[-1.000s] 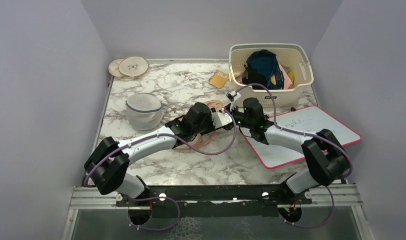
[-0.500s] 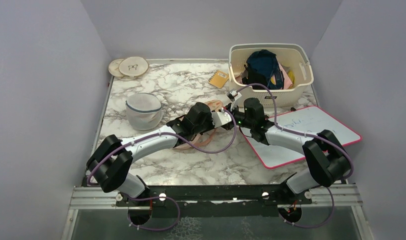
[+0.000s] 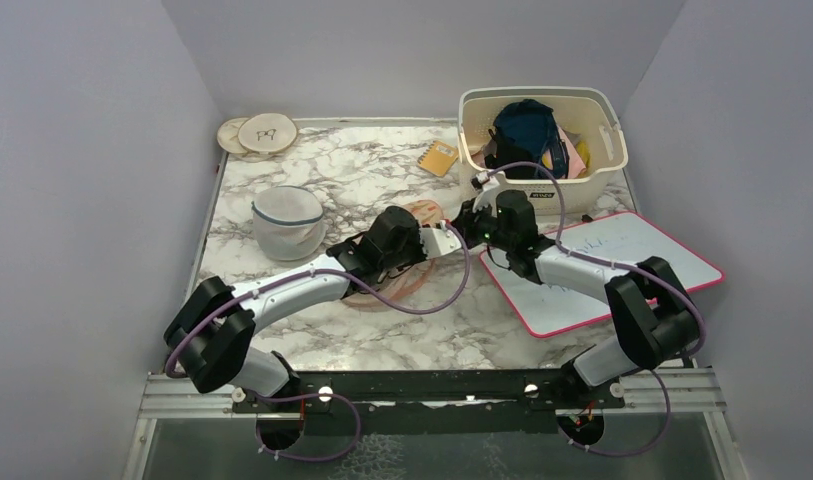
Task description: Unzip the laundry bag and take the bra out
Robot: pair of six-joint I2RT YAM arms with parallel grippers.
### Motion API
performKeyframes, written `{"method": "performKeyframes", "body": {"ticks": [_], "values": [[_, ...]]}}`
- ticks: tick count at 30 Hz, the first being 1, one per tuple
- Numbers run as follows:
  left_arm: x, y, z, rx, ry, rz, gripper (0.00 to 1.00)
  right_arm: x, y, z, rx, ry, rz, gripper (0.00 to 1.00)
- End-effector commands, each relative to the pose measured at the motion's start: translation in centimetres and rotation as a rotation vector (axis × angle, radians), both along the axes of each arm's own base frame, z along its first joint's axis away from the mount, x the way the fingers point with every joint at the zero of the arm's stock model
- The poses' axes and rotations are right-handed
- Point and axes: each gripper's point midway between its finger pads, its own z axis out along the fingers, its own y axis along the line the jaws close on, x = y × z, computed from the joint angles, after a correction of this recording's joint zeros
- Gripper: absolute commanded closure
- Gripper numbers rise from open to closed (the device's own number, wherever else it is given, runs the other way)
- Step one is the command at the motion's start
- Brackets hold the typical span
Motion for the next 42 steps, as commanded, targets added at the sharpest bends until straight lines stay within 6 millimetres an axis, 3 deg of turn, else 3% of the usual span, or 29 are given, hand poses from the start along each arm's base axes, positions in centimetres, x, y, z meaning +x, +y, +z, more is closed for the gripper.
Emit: {"method": "performKeyframes", "body": {"ticks": [1, 4, 12, 15, 18, 23, 30, 35, 42], "values": [[-0.9, -0.2, 1.2, -0.02, -0.021, -0.067, 1.0, 4.0, -3.9, -1.1, -0.046, 0.024, -0.174, 0.99], [-1.0, -0.1, 1.2, -0.012, -0.025, -0.079, 1.0, 4.0, -3.6, -1.1, -0.051, 0.008, -0.133, 0.99], [-0.9, 0.0, 0.9, 0.0, -0.017, -0.066, 1.0, 1.6, -2.0, 0.1, -0.002, -0.034, 0.022, 0.99], [-0.8, -0.1, 0.7, 0.001, -0.005, -0.056, 0.76, 0.6, -1.5, 0.5, 0.021, -0.032, 0.056, 0.99], [-0.8, -0.3, 0.4, 0.002, 0.005, -0.057, 0.63, -0.2, -1.0, 1.1, 0.039, -0.034, 0.08, 0.99], [-0.4, -0.7, -0.3, 0.01, 0.027, -0.031, 0.56, -1.2, -0.4, 2.1, 0.056, -0.044, 0.112, 0.99], [1.1, -0.7, 0.0, 0.018, 0.009, 0.049, 0.6, -3.0, 0.9, 2.3, 0.059, -0.041, 0.152, 0.99], [0.9, -1.0, 1.5, -0.027, -0.023, 0.027, 0.79, -3.1, 1.0, 2.3, 0.052, -0.037, 0.144, 0.99], [-0.6, -0.9, 2.9, -0.053, -0.084, -0.038, 1.0, -1.3, -0.2, 2.4, 0.014, -0.035, 0.042, 0.99]]}}
